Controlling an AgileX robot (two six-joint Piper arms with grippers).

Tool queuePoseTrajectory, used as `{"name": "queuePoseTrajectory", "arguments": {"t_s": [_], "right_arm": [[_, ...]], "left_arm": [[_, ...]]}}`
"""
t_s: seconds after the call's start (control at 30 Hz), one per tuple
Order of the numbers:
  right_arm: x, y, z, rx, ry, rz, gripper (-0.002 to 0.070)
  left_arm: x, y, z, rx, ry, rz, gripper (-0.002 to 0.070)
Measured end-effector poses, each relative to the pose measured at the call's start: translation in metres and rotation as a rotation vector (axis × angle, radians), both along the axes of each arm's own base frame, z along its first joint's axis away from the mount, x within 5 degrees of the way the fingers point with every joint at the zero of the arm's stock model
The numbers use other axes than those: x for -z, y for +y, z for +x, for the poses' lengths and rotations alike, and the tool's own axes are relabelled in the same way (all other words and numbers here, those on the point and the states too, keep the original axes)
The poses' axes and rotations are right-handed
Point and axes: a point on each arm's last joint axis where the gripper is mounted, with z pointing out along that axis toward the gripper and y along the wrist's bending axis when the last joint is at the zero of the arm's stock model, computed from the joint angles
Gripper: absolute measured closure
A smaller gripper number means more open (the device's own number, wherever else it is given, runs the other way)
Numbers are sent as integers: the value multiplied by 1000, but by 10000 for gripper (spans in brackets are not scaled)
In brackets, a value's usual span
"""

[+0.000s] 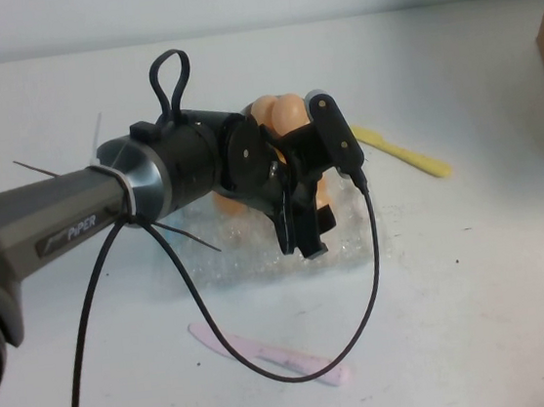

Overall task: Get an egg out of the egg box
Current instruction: Pick up the egg from the plastic box

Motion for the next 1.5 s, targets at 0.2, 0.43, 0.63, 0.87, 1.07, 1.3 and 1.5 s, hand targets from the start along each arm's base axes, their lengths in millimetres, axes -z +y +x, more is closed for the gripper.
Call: {"name": "queuePoseTrajectory", "arguments": {"t_s": [0.2, 0.43, 0.63, 0.87, 1.07, 1.3, 1.5], "right_arm": [[0, 0, 0, 0, 0, 0, 692], [0, 0, 0, 0, 0, 0, 693], [0, 0, 0, 0, 0, 0, 693], [0, 0, 0, 0, 0, 0, 693], [0, 0, 0, 0, 0, 0, 693], [0, 0, 0, 0, 0, 0, 693], [0, 0, 0, 0, 0, 0, 693]], "left_arm": [[0, 0, 0, 1, -2, -1, 223], [0, 0, 0, -3, 4, -7, 310], [0, -1, -1, -7, 11, -14, 343], [0, -1, 0, -6, 10, -13, 379], [-1, -1, -1, -9, 12, -18, 461], [-5, 0, -1, -12, 7, -26, 489], [-21, 2, -4, -15, -20, -46, 494]]}}
